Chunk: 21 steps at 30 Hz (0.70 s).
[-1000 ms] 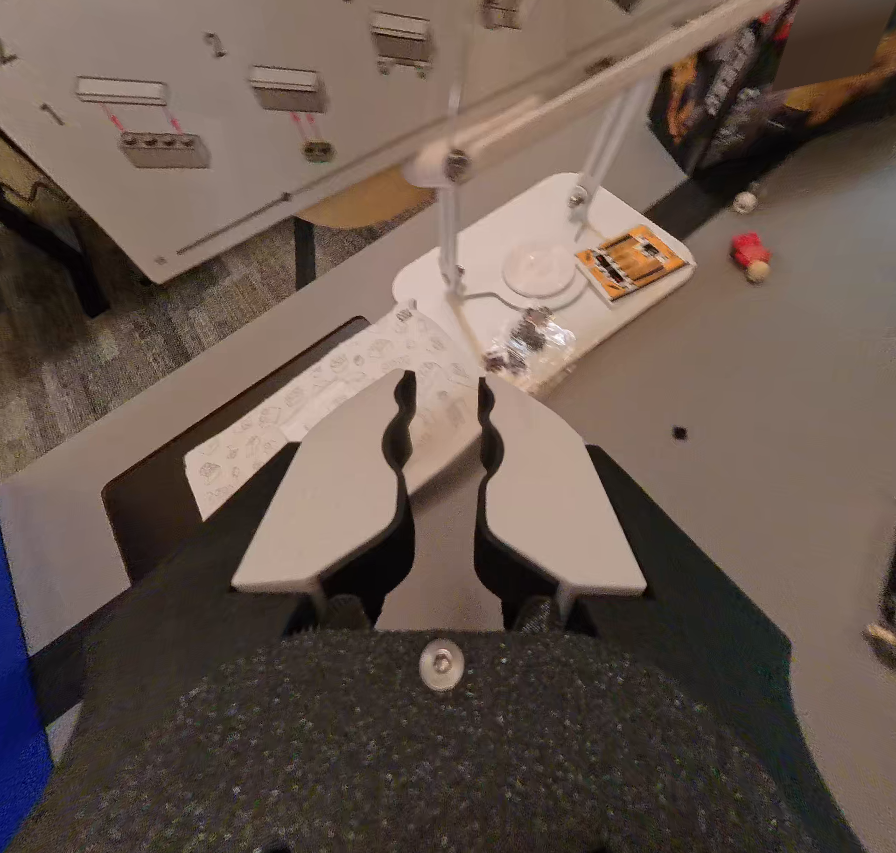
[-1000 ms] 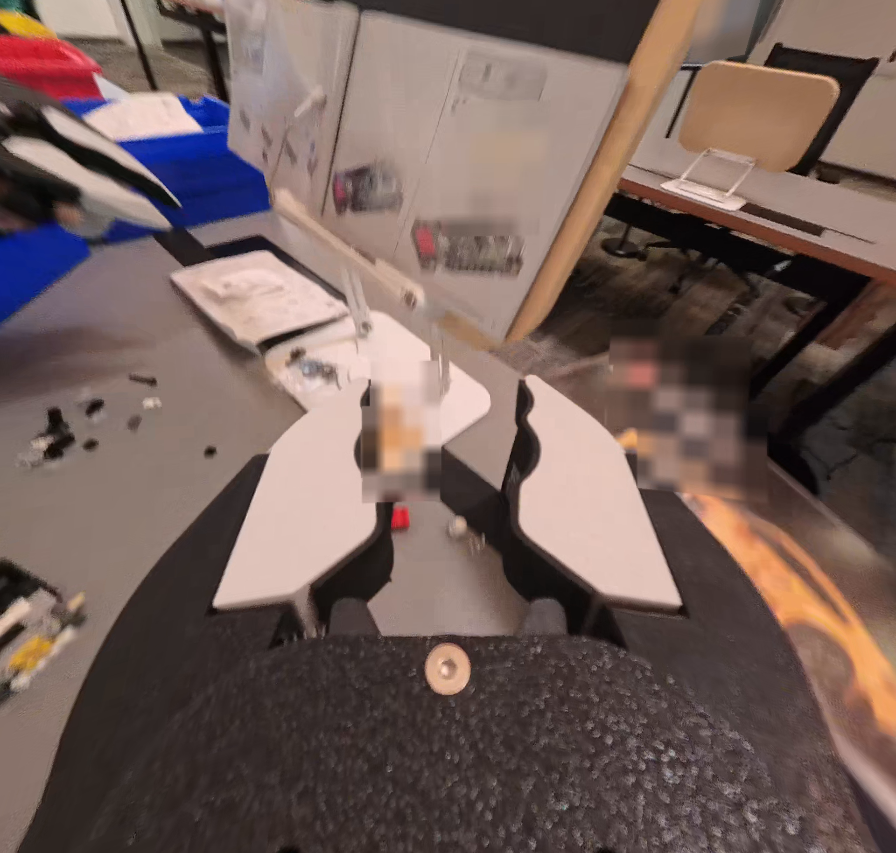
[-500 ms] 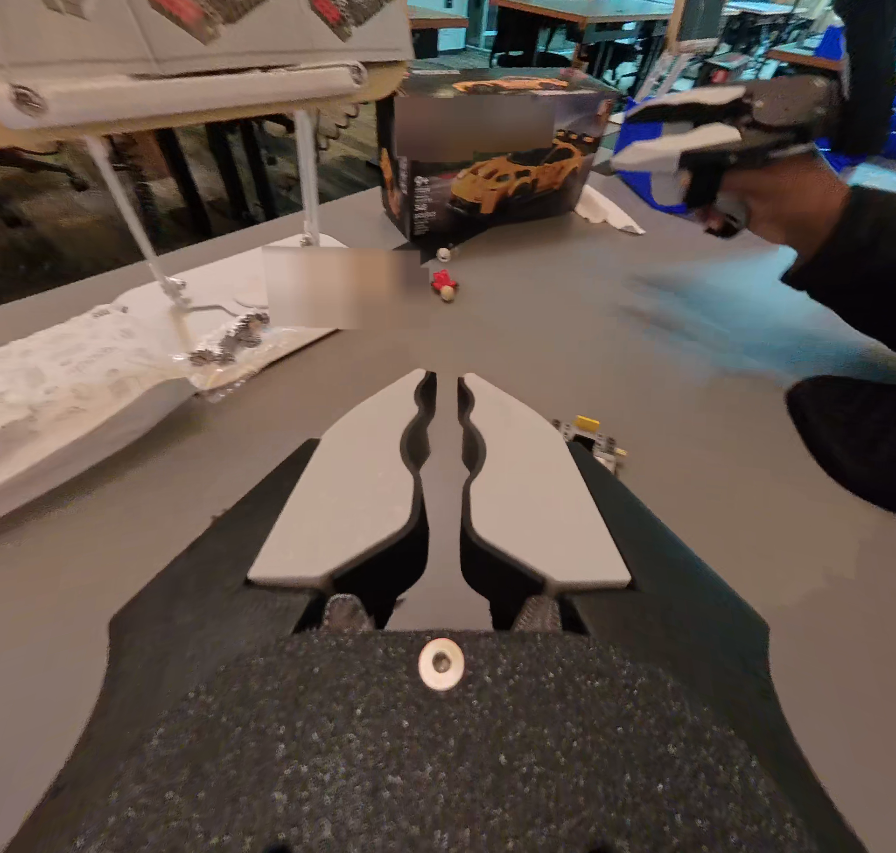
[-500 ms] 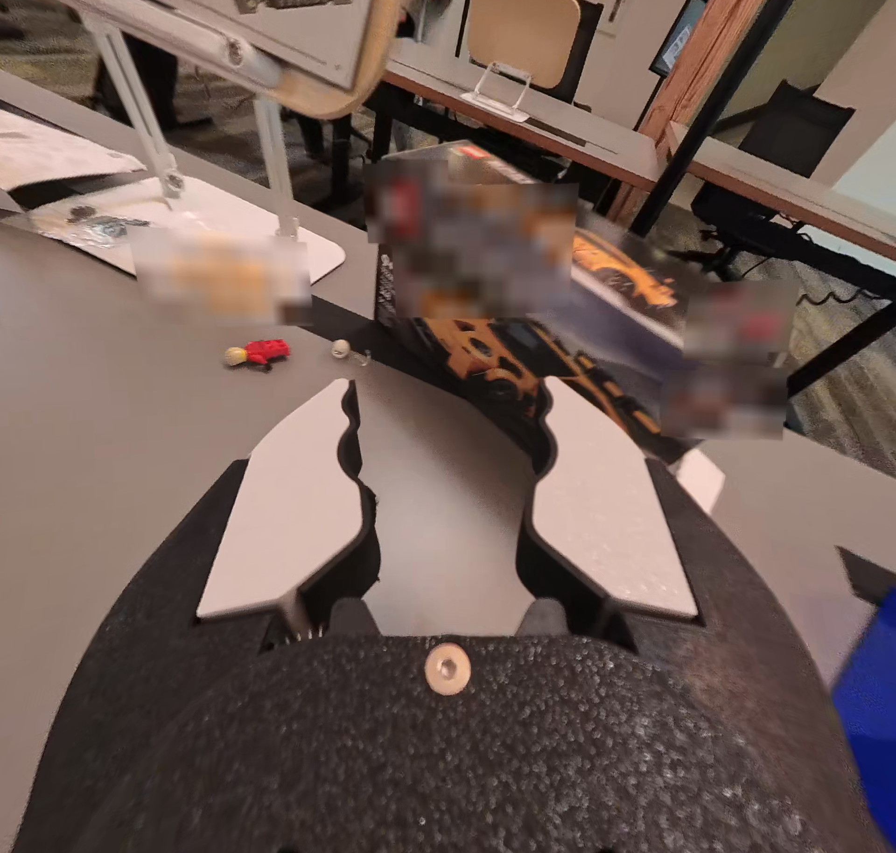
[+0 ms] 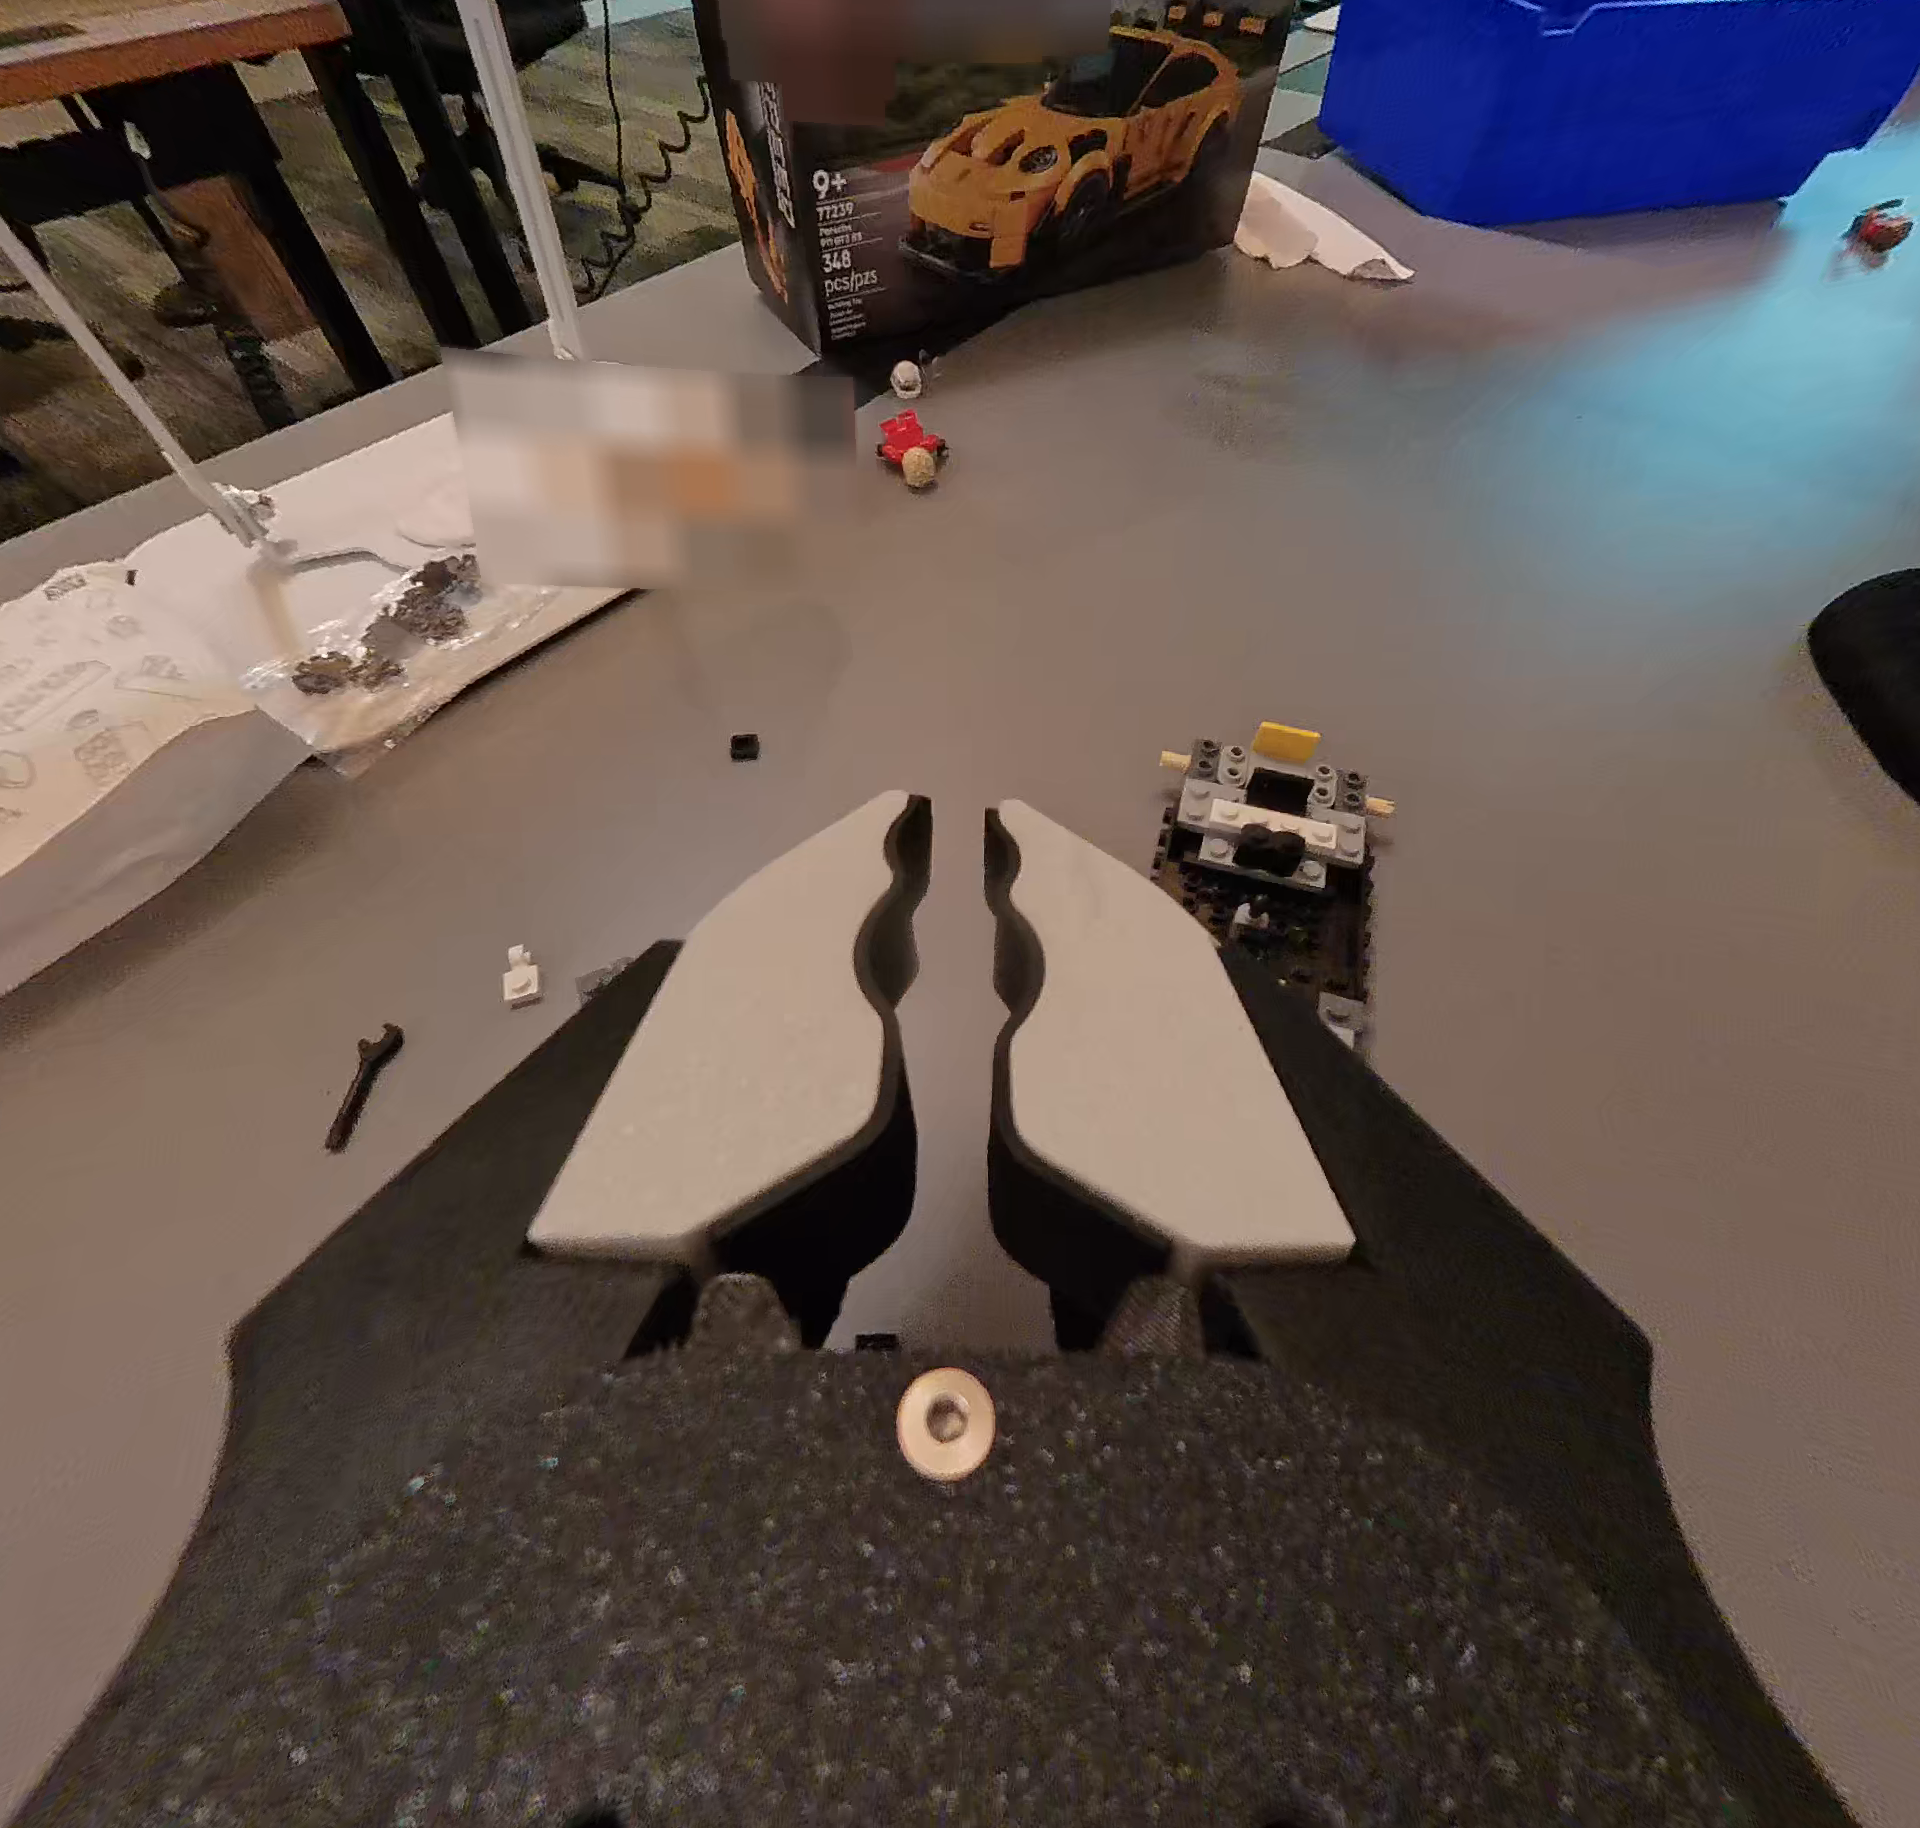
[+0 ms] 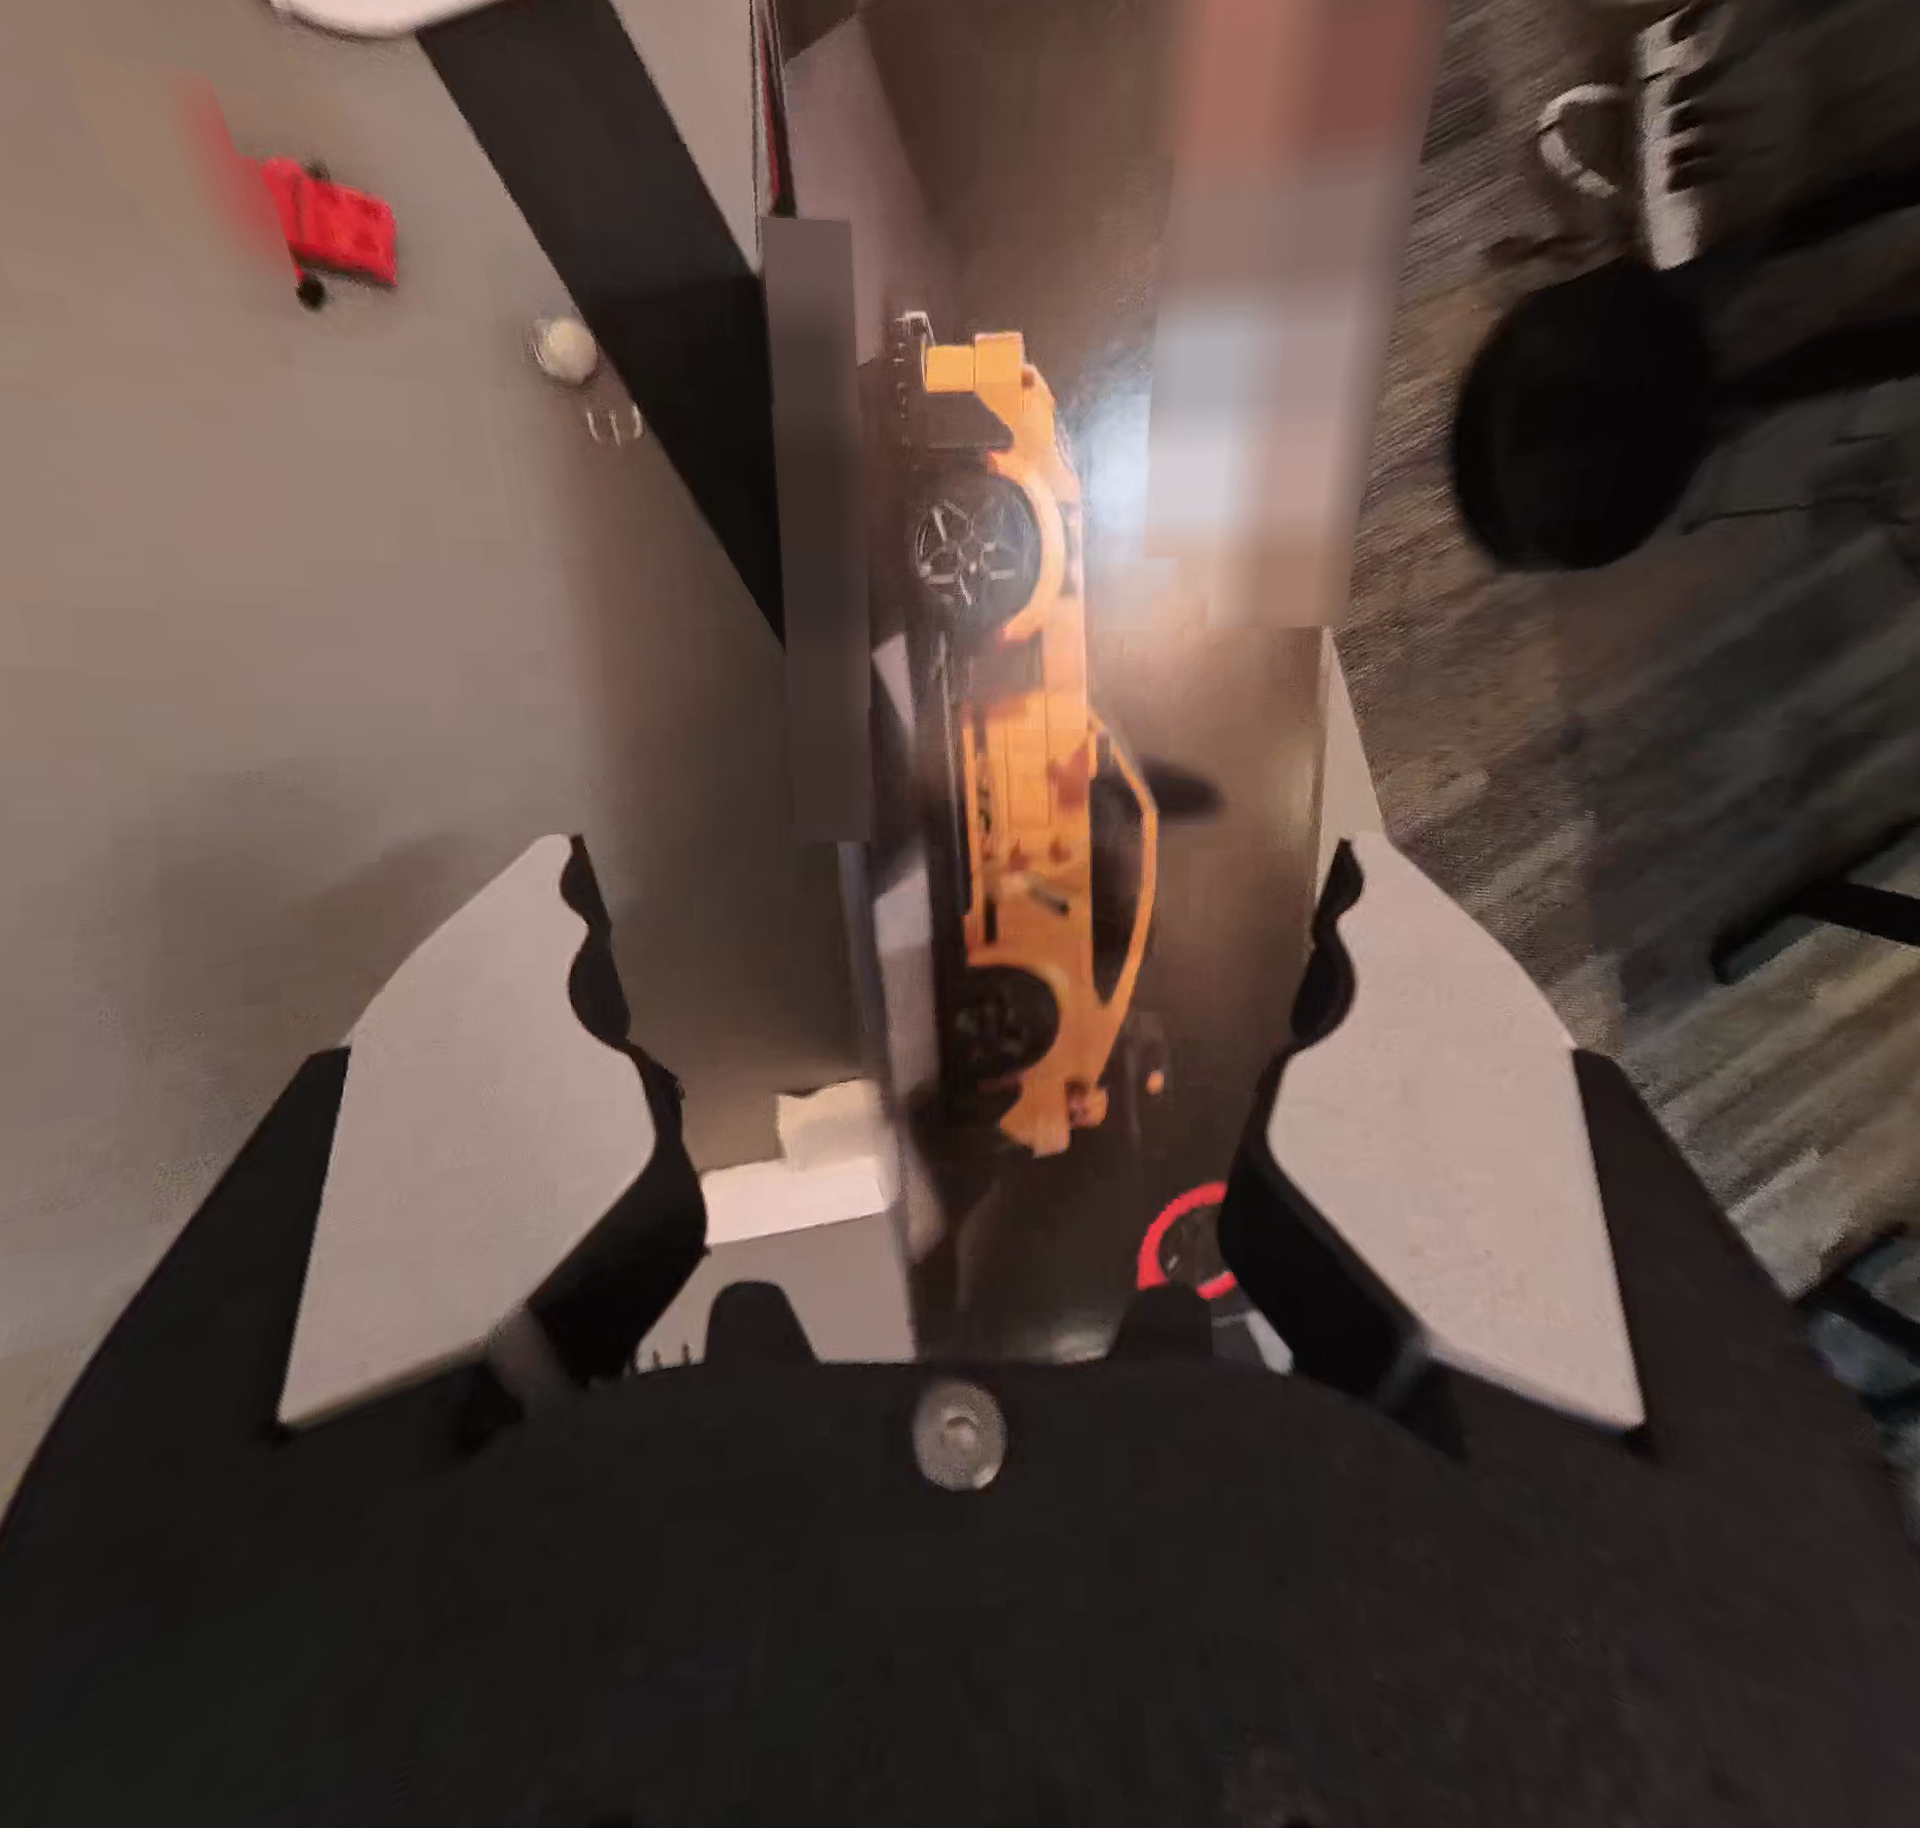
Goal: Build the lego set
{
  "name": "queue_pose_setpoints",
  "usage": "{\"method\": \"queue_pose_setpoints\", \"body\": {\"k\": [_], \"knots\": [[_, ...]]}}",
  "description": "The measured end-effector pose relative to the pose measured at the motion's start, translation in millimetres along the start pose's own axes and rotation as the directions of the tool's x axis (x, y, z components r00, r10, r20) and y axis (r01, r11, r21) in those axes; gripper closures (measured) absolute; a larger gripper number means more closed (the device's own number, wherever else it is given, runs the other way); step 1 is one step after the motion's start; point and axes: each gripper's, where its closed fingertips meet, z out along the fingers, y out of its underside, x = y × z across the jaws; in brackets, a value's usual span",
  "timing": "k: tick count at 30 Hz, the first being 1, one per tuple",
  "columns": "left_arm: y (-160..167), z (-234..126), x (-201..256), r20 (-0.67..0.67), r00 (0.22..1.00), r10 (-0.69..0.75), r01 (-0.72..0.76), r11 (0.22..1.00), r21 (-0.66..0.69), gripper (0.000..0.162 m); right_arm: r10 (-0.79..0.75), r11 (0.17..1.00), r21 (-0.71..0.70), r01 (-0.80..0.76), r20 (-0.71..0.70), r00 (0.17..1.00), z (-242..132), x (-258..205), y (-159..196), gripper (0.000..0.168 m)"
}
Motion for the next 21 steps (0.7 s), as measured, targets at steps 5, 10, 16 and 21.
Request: {"method": "queue_pose_setpoints", "body": {"k": [5, 10, 16, 21], "knots": [[4.4, -0.8, -6.7, 0.001, 1.000, -0.011, 0.011, 1.000, 0.024, 0.153, -0.100, 0.981, -0.162, 0.107, 0.051, 0.994, 37.2, 15.7, 1.2, 0.035], [5.0, 1.8, -1.9, -0.036, 0.999, -0.017, 0.018, 0.999, 0.036, 0.154, -0.148, 0.973, -0.177, 0.149, 0.020, 0.989, 33.3, 31.8, 8.4, 0.064], [8.2, 6.6, 3.9, -0.069, 0.997, -0.032, 0.033, 0.999, 0.022, 0.154, -0.082, 0.981, -0.177, 0.085, 0.027, 0.996, 25.4, 39.6, 22.9, 0.043], [9.5, 8.3, 6.9, -0.095, 0.995, -0.038, 0.040, 0.999, 0.020, 0.154, -0.021, 0.969, -0.238, 0.069, 0.199, 0.980, 39.4, 19.4, 31.8, 0.040]]}}
